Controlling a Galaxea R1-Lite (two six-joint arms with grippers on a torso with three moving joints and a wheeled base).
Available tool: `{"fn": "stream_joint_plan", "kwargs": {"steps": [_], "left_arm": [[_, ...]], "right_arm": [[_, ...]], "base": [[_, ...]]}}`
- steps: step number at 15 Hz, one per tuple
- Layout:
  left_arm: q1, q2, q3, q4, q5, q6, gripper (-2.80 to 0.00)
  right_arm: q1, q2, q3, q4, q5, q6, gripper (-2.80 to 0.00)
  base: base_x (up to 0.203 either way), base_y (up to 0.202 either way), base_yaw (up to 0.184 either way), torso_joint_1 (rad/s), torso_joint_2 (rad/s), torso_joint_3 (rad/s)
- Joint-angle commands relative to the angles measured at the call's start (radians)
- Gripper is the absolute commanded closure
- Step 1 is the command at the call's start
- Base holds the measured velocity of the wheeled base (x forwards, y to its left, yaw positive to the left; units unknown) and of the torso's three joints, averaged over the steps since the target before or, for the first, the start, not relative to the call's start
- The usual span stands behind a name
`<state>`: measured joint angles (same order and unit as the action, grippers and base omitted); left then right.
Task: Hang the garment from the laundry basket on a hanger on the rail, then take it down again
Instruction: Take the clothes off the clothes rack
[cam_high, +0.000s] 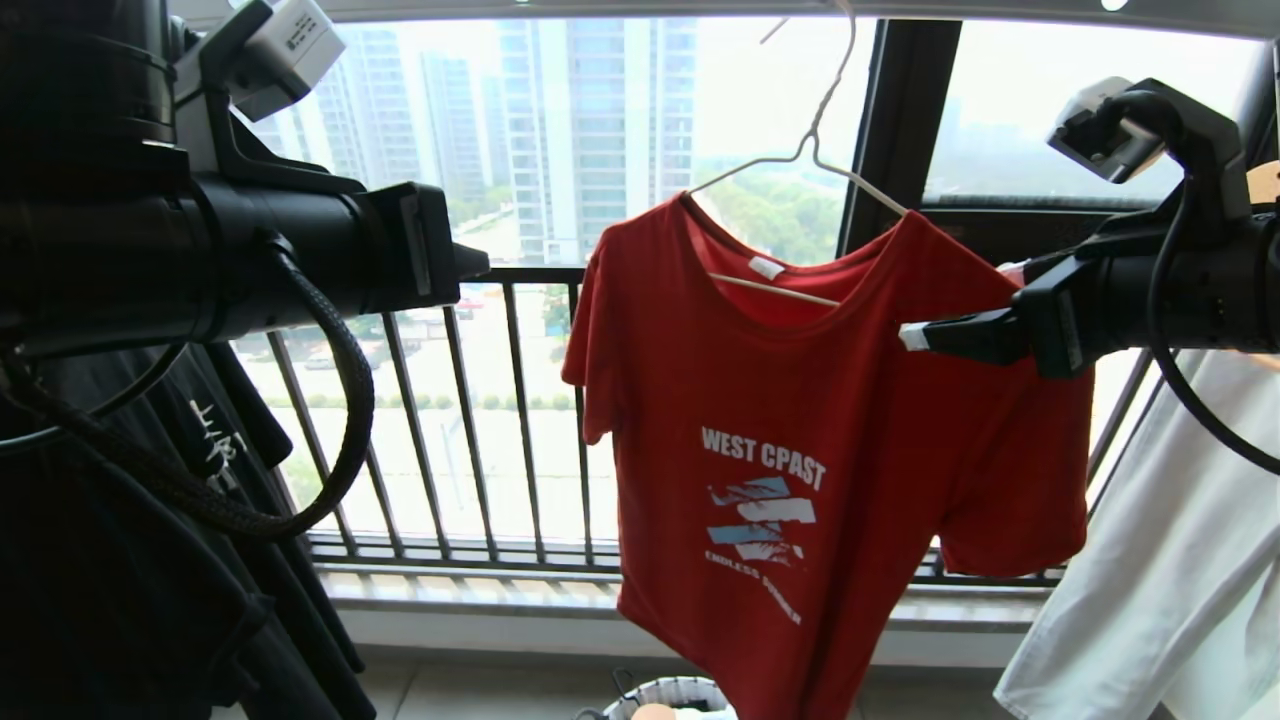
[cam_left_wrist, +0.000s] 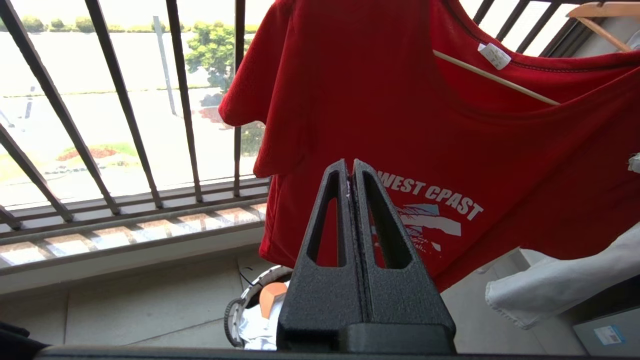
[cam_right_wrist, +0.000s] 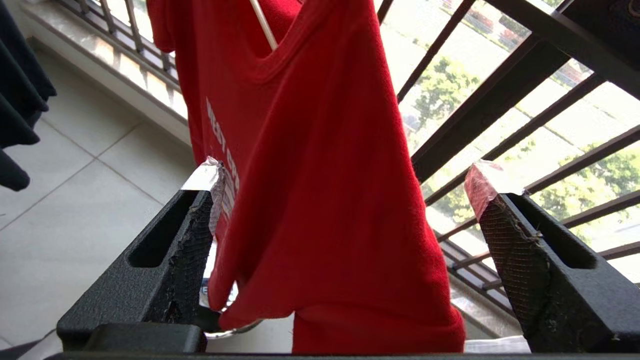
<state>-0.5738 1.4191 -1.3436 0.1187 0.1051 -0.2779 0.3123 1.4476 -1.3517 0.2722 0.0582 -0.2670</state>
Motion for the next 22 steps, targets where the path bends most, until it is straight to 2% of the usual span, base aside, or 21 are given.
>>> {"fn": "stream_joint_plan", "kwargs": {"steps": [1,4,11,12,22], "left_arm": [[0.0,0.0,0.001,0.001,0.001,-0.001,0.0],[0.0,-0.005,0.001,0.001,-0.001,-0.001,0.0],[-0.001,0.004,0.0,-0.001,-0.015,-0.001,0.0],[0.0,0.003,0.0,-0.001,-0.015,-0.003,0.0],[0.0,0.001,-0.005,-0.002,-0.015,-0.003,0.0]], "right_arm": [[-0.073,-0.042,0.058,0.001,0.038,-0.006,-2.8],[-0.162,-0.087,0.136,0.001,0.109,-0.011,-2.8],[-0.299,-0.212,0.388,-0.002,0.251,-0.134,-2.8],[-0.304,-0.244,0.415,-0.002,0.263,-0.148,0.0],[-0.308,-0.272,0.49,-0.002,0.285,-0.153,0.0]], "base": [[0.0,0.0,0.0,0.0,0.0,0.0],[0.0,0.0,0.0,0.0,0.0,0.0],[0.0,0.0,0.0,0.0,0.0,0.0],[0.0,0.0,0.0,0.0,0.0,0.0],[0.0,0.0,0.0,0.0,0.0,0.0]]}}
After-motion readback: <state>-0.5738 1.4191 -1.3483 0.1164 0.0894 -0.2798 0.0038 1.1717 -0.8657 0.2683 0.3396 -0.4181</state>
